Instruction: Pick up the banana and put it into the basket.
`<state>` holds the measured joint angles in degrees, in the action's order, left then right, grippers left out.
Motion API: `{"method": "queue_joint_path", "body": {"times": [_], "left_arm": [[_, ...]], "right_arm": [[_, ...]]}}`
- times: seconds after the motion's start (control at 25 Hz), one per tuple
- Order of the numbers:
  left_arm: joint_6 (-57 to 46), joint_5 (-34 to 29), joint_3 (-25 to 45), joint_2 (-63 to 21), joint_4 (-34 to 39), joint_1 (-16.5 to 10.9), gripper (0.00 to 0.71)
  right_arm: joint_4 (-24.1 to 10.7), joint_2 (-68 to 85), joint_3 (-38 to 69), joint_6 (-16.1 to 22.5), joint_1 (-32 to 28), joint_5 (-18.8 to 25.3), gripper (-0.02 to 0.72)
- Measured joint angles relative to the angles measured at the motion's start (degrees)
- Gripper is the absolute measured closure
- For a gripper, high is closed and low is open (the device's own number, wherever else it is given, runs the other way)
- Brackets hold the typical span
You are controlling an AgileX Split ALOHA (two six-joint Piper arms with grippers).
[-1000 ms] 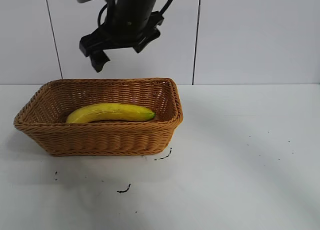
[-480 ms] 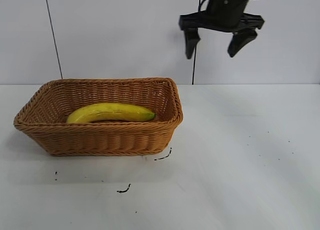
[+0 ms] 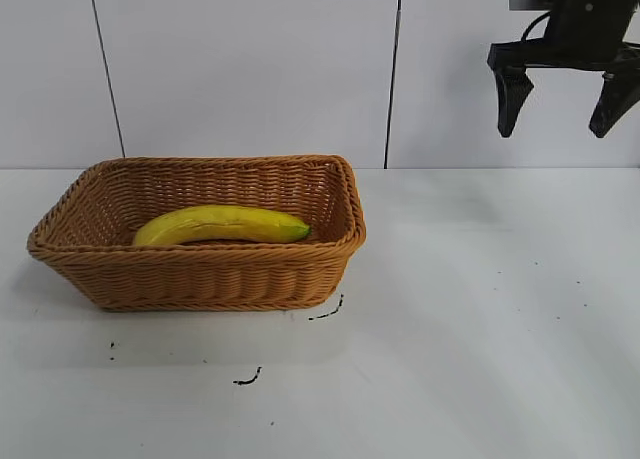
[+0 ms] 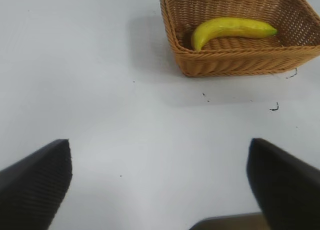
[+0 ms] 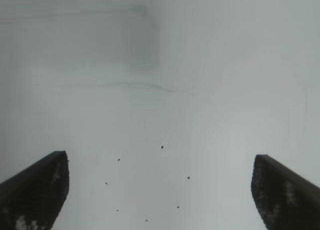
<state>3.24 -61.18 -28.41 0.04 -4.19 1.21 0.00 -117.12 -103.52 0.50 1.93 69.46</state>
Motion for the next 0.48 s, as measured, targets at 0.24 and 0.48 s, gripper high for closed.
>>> {"method": "queue_joint_path", "body": {"times": [0.24, 0.48], "left_arm": [[0.00, 0.00, 0.00, 0.00, 0.00, 0.00, 0.020], [0.00, 0.00, 0.00, 0.00, 0.00, 0.00, 0.020]], "right_arm": [[1.05, 16.14, 16.79, 0.69, 0.00, 0.02, 0.011], [1.10, 35.09, 34.51, 0.81, 0.00, 0.18, 0.011]]}}
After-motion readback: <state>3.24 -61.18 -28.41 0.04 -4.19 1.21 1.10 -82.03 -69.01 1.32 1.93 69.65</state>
